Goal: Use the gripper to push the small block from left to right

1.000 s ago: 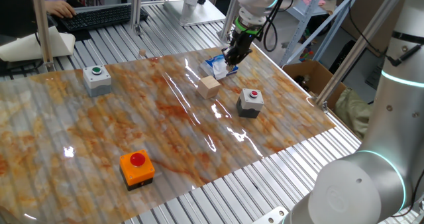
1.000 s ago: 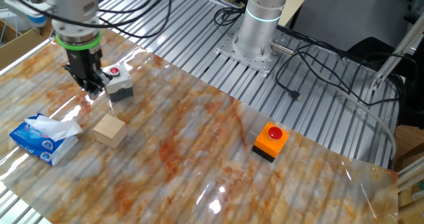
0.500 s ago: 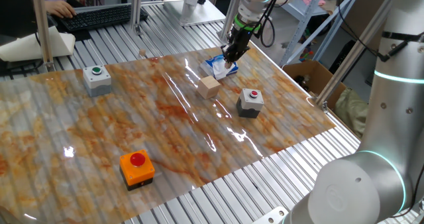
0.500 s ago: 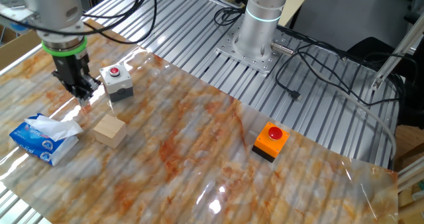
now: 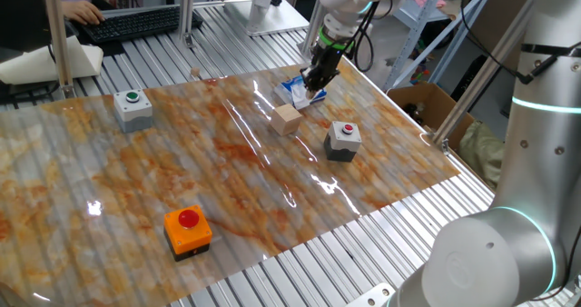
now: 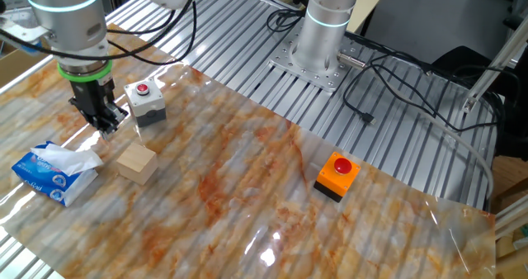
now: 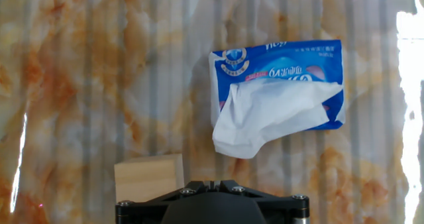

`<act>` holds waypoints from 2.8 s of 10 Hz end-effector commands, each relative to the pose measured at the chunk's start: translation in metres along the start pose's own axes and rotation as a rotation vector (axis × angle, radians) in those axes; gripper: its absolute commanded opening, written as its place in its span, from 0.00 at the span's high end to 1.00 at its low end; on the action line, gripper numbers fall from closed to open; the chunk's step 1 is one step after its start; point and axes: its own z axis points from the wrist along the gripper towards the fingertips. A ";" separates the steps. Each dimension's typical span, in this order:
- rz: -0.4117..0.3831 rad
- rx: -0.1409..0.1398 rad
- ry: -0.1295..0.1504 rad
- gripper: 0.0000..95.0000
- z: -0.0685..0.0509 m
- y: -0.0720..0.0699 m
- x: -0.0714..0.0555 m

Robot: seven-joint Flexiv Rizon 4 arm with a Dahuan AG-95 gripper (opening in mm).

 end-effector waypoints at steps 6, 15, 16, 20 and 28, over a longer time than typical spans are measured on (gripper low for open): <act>0.006 -0.007 -0.021 1.00 0.022 -0.001 0.004; 0.024 -0.015 -0.036 1.00 0.044 0.005 0.008; 0.033 -0.015 -0.035 1.00 0.043 0.010 0.008; 0.062 -0.012 -0.035 1.00 0.043 0.027 0.005; 0.099 -0.001 -0.033 1.00 0.044 0.048 -0.001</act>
